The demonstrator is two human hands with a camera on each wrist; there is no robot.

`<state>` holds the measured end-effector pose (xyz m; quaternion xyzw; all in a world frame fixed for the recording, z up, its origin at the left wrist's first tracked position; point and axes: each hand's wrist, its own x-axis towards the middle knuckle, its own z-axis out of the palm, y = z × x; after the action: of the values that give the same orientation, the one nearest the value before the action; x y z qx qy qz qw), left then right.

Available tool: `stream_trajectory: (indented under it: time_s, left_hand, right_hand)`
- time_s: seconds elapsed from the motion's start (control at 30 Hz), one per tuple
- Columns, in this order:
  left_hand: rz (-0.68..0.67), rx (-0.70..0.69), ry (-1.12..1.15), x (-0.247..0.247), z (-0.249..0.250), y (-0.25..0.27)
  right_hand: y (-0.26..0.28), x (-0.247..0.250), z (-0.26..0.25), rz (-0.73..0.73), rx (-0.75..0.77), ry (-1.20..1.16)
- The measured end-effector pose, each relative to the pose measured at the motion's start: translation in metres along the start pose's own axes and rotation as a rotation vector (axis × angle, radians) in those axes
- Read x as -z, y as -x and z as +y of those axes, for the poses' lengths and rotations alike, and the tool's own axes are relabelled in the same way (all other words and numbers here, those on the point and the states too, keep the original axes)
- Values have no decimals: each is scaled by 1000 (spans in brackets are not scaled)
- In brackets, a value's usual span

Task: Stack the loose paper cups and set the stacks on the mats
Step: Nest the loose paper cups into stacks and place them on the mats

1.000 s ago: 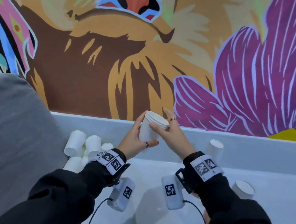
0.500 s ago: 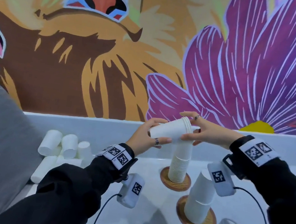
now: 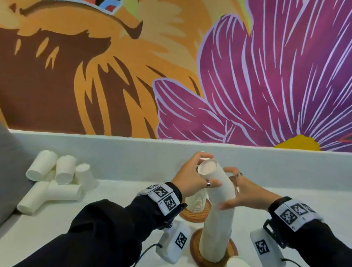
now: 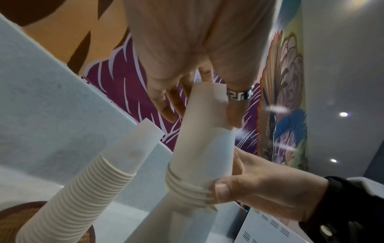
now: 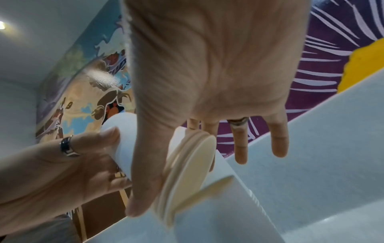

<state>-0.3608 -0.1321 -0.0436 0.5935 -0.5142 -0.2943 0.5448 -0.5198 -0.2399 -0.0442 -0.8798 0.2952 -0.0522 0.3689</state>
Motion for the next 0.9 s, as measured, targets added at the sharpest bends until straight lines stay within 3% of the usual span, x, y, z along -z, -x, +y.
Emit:
stream_trajectory:
  time_s: [0.17,0.33,0.53,0.73,0.9]
  left_hand:
    - [-47,64,-99,-17,-7,-5]
    - [-79,156,-100,-33,-19,-4]
    - [-154,249,-173,-52,-42,0]
    - [-250,311,-274,-44,-49,2]
    - [-310,347,-377,0,-48,11]
  right_hand:
    - [4,3,22,5,-72,-81]
    - [17,21,31,294,-125,-273]
    - [19,32,23,451,-46,-275]
    - [17,36,3,484,-7,-138]
    - [9,39,-41,416,31,-6]
